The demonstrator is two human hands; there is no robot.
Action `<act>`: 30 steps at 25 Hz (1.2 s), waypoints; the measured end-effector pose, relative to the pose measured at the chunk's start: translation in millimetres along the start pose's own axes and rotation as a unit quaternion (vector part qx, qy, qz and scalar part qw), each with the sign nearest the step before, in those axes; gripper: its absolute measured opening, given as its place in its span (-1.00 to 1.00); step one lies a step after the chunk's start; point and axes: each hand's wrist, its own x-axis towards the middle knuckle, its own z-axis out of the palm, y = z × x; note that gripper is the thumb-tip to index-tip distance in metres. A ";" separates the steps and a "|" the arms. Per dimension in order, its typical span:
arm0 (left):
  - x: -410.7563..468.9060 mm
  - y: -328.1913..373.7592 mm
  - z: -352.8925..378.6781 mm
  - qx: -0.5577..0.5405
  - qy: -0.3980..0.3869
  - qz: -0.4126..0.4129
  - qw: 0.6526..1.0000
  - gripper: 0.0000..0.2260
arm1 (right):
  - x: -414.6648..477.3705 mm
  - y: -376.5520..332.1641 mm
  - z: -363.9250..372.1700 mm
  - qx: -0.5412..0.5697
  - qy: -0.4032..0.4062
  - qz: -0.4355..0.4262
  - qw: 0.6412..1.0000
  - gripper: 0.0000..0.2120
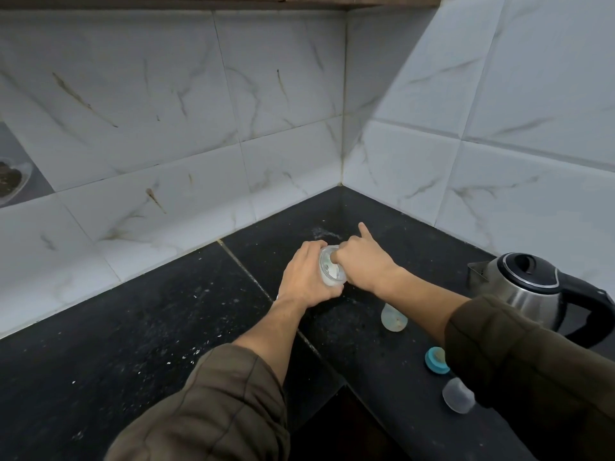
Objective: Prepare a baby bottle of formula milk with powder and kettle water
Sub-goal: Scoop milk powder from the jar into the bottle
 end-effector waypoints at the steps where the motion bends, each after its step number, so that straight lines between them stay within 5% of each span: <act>1: 0.3 -0.1 1.1 0.000 -0.002 0.003 1.000 -0.24 | -0.7 0.0 0.7 -0.022 0.007 -0.005 1.000 -0.88; 9: 0.6 6.3 -0.4 0.007 -0.001 0.059 0.998 -0.25 | -4.3 2.5 7.4 -0.107 -0.009 -0.002 0.994 -0.93; 14: -0.8 9.8 -2.8 -0.015 -0.001 0.070 0.997 -0.27 | -3.2 -0.2 3.7 0.075 -0.051 0.087 0.992 -0.75; 18: -0.7 10.8 -0.9 -0.021 -0.014 0.045 0.999 -0.26 | 1.9 -0.7 -0.1 0.248 -0.067 0.182 0.949 -0.77; 24: -2.1 1.7 5.0 -0.056 -0.004 -0.062 0.996 -0.26 | 2.1 13.4 -14.1 0.346 -0.013 0.268 0.899 -0.79; 30: 1.3 0.2 4.5 -0.080 0.006 -0.105 0.991 -0.22 | -9.5 25.2 -0.3 0.388 0.044 0.230 0.892 -0.76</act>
